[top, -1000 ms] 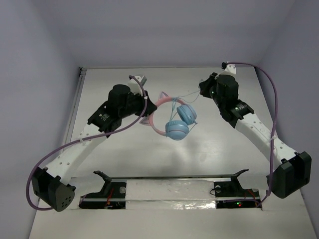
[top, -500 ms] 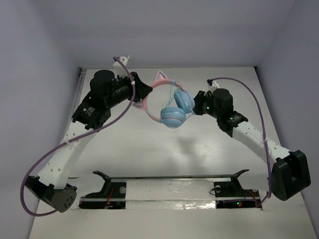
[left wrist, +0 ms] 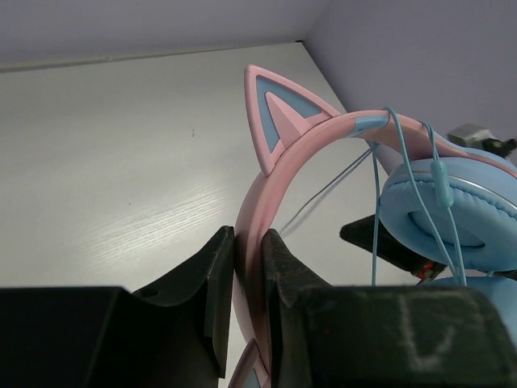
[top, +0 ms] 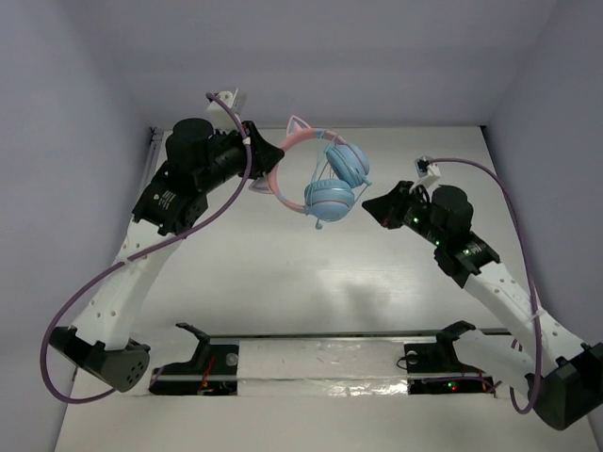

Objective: Wrap the headphones

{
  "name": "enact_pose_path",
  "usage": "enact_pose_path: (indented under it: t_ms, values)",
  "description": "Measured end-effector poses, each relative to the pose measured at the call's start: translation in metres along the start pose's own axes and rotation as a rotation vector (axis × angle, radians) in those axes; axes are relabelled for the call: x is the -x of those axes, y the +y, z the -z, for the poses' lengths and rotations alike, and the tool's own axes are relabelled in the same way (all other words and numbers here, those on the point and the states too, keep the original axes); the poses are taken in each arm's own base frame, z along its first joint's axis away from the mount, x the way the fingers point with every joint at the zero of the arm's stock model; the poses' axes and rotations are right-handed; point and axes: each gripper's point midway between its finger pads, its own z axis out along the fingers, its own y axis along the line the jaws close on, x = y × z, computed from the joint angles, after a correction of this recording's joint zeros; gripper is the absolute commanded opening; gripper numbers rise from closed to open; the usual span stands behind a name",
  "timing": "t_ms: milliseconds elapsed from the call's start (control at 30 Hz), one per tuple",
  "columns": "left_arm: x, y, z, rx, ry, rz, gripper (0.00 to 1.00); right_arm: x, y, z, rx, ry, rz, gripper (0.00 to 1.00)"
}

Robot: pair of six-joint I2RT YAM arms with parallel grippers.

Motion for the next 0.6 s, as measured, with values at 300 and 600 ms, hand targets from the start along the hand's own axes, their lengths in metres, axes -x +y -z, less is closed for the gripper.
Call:
enact_pose_path:
  t_ms: [300,600]
  values:
    - [0.001,0.002,0.0,0.019,0.023,0.007,0.0,0.009,0.028,0.028,0.175,-0.108,0.176,0.69]
    - [0.008,-0.003,0.006,0.015,0.016,0.002,0.0,0.01,0.007,-0.008,0.13,-0.091,0.318,0.73]
